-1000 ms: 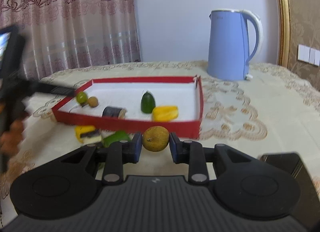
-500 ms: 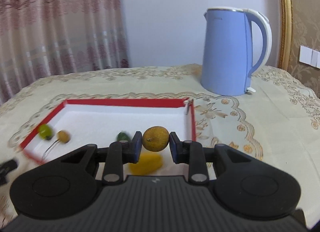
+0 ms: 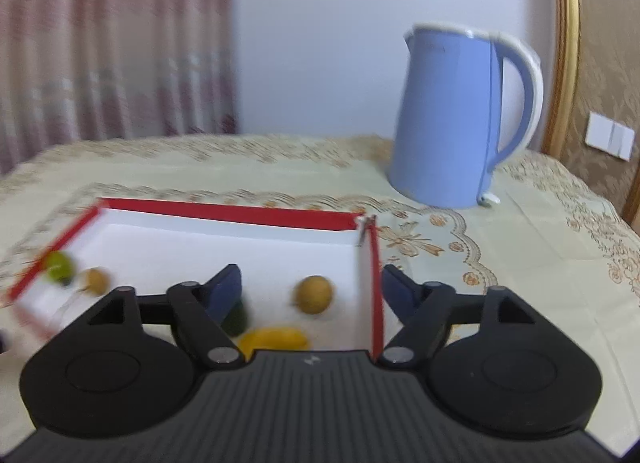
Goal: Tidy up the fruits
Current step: 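Withdraw the right tool and close it on the green cylinder block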
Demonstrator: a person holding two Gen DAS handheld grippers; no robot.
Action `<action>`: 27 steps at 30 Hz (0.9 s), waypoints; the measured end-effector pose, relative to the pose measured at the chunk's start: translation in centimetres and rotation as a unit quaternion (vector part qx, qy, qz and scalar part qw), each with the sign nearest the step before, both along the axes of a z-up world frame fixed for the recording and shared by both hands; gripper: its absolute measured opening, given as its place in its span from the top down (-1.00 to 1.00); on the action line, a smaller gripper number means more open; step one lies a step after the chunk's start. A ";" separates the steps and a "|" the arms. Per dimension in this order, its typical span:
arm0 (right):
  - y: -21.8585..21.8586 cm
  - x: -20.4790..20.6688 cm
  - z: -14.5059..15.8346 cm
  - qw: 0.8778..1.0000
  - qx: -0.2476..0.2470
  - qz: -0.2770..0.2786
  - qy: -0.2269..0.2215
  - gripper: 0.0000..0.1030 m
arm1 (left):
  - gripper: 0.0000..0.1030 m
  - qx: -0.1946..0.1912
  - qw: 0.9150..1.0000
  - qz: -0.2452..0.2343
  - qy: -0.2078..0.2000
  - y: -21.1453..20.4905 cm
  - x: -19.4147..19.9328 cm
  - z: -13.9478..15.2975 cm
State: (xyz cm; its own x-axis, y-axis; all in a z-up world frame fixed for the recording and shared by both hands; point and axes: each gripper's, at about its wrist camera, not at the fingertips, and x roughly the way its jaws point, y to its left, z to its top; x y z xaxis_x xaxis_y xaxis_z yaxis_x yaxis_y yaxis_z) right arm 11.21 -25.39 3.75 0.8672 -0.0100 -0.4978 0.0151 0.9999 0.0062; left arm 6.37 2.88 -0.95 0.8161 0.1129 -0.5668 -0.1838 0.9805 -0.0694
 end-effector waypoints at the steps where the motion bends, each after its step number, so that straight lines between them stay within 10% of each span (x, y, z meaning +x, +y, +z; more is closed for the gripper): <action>1: 0.1 -1.4 0.2 1.000 0.002 0.007 -0.011 -0.62 | -0.67 0.006 1.000 -0.003 0.001 -0.2 0.0 0.0; 7: 1.6 -7.0 0.3 0.996 -0.031 0.075 -0.028 -0.58 | -0.67 0.014 1.000 -0.004 0.005 -0.4 0.1 0.0; 12: 3.3 -7.3 -1.2 0.988 -0.084 0.132 0.011 -0.06 | -0.67 0.015 1.000 -0.005 0.005 -0.3 0.1 0.0; 27: 4.0 -8.1 -2.2 0.976 -0.072 0.203 0.036 0.04 | -0.67 0.018 1.000 -0.006 0.008 -0.3 0.0 0.0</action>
State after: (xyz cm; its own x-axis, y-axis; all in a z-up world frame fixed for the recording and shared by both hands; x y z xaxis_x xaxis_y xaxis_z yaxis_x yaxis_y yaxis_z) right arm 3.14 -21.39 1.52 0.7770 0.2525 -0.5766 -0.3868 0.9142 -0.1208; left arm 6.40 2.57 -0.96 0.8090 0.1233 -0.5748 -0.1720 0.9846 -0.0309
